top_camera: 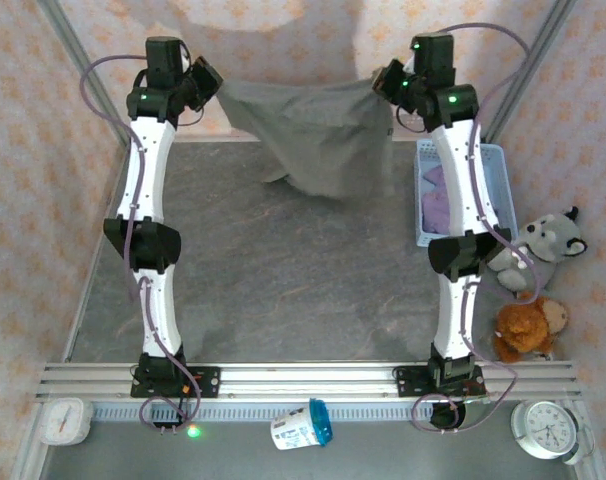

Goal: Fold and stack the mixed laundry pile

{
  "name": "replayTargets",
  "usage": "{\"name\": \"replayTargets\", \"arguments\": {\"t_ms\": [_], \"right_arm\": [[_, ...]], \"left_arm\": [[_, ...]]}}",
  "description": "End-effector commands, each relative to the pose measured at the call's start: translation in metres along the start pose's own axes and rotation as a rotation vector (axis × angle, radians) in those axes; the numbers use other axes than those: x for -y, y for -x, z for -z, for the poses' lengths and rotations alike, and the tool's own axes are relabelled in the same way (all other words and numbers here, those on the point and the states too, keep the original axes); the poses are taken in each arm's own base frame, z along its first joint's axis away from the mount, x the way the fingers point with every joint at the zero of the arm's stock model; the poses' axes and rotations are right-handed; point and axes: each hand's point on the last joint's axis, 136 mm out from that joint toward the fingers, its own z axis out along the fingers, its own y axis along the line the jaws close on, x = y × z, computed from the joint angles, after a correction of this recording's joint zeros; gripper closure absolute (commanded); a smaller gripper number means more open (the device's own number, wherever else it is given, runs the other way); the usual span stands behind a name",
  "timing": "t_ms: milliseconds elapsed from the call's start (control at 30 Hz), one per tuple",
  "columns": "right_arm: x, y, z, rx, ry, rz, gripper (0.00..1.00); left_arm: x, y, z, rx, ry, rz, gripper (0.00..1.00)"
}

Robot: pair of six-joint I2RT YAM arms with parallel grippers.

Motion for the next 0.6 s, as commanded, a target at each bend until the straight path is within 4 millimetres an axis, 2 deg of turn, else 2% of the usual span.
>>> {"name": "replayTargets", "arguments": {"t_ms": [0, 67, 133, 233, 300, 367, 400, 467, 500, 533, 567], "right_arm": [[-0.072, 0.057, 0.074, 0.187, 0.271, 0.03, 1.0], [-0.081, 0.063, 0.089, 0.211, 0.309, 0.044, 1.0], [-0.082, 0.059, 0.095, 0.201, 0.313, 0.052, 1.0], [-0.075, 0.039, 0.097, 0.125, 0.3, 0.06, 1.0], [-0.063, 0.019, 0.094, 0.052, 0.264, 0.061, 1.0], [-0.043, -0.008, 0.092, -0.028, 0.199, 0.06, 1.0], [-0.034, -0.02, 0.092, -0.059, 0.174, 0.063, 1.0], [-0.008, -0.056, 0.087, -0.139, 0.119, 0.048, 0.98], [0.005, -0.074, 0.084, -0.177, 0.097, 0.04, 0.87], [0.021, -0.098, 0.082, -0.231, 0.067, 0.026, 0.67], [0.036, -0.123, 0.08, -0.292, 0.046, 0.009, 0.43]], "left_arm": [[0.095, 0.065, 0.083, 0.23, -0.298, -0.009, 1.0], [0.106, 0.077, 0.107, 0.284, -0.321, -0.025, 1.0], [0.108, 0.081, 0.122, 0.307, -0.31, -0.062, 1.0], [0.104, 0.067, 0.127, 0.257, -0.278, -0.122, 1.0], [0.089, 0.046, 0.119, 0.171, -0.232, -0.151, 1.0], [0.054, 0.014, 0.102, 0.055, -0.137, -0.162, 1.0], [0.049, 0.001, 0.109, 0.03, -0.123, -0.178, 1.0], [0.004, -0.045, 0.098, -0.074, -0.047, -0.161, 1.0], [-0.019, -0.067, 0.095, -0.118, -0.018, -0.148, 0.96], [-0.046, -0.094, 0.093, -0.174, 0.029, -0.124, 0.78], [-0.074, -0.121, 0.095, -0.234, 0.082, -0.094, 0.36]]}}
